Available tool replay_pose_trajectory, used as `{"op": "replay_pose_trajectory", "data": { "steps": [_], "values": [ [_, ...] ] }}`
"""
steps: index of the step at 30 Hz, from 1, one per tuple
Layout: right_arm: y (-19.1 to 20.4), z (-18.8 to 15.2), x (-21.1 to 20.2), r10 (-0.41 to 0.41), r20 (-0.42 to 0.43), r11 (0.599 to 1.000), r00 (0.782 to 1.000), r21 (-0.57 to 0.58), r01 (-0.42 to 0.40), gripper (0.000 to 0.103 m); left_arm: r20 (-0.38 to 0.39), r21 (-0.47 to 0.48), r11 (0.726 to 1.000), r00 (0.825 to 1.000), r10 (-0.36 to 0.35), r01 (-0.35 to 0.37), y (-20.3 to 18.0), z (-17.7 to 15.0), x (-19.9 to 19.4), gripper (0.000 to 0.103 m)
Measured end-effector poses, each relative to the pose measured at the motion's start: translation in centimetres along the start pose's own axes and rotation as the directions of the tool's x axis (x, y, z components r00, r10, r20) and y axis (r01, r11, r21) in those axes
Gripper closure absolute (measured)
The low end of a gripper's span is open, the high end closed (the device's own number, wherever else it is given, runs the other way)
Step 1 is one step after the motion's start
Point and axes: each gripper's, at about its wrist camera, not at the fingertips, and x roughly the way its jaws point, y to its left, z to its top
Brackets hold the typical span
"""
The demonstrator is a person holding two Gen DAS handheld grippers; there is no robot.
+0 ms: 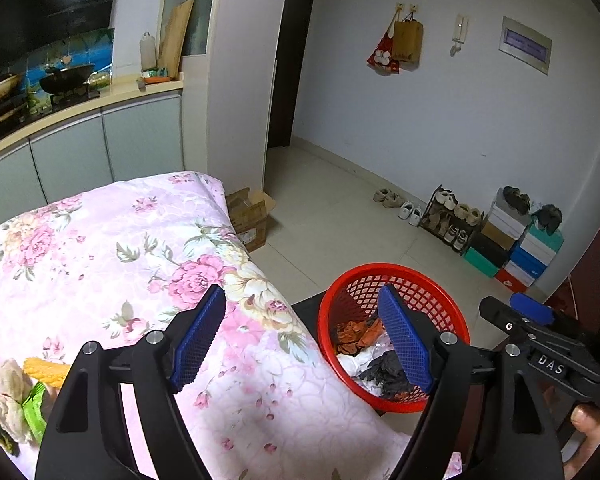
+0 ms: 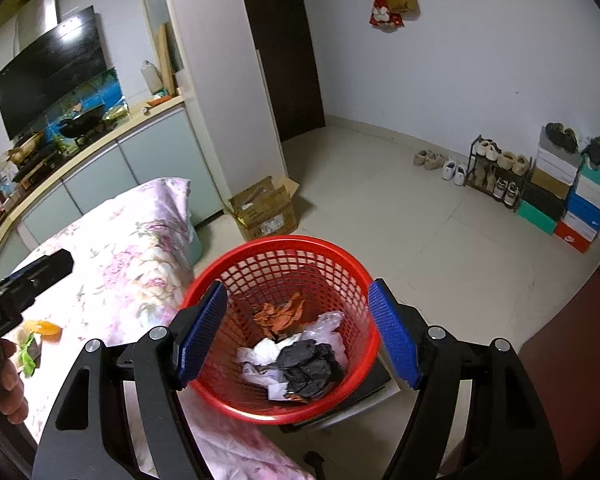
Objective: Collect trash
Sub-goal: 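Move both tools back over the remaining items on the bed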
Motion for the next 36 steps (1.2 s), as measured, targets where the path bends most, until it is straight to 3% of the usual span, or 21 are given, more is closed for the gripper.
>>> {"op": "replay_pose_trajectory", "data": {
  "steps": [7, 10, 14, 36],
  "values": [
    [2.0, -0.1, -1.7, 0.048, 0.017, 0.998, 0.999, -0.035, -0.047, 0.032, 0.040, 0.025, 0.998, 0.998, 0.056, -0.057, 0.6, -0.9, -2.2, 0.026],
    [3.1, -0.1, -2.6, 0.073, 0.034, 0.996, 0.997, -0.048, -0.071, 0.025, 0.053, 0.020, 0.996, 0.995, 0.088, -0.089, 1.2, -1.4, -3.4, 0.026],
    [4.6, -0.2, -3.7, 0.099, 0.051, 0.992, 0.994, -0.079, -0.095, 0.025, 0.061, -0.012, 0.995, 0.993, 0.100, -0.100, 2.2, -2.4, -5.2, 0.026],
    [13.6, -1.9, -5.3, 0.269, 0.011, 0.942, 0.963, -0.209, -0.261, 0.023, 0.028, -0.109, 0.963, 0.967, 0.253, -0.248, 10.0, -6.2, -10.4, 0.025]
  ]
}}
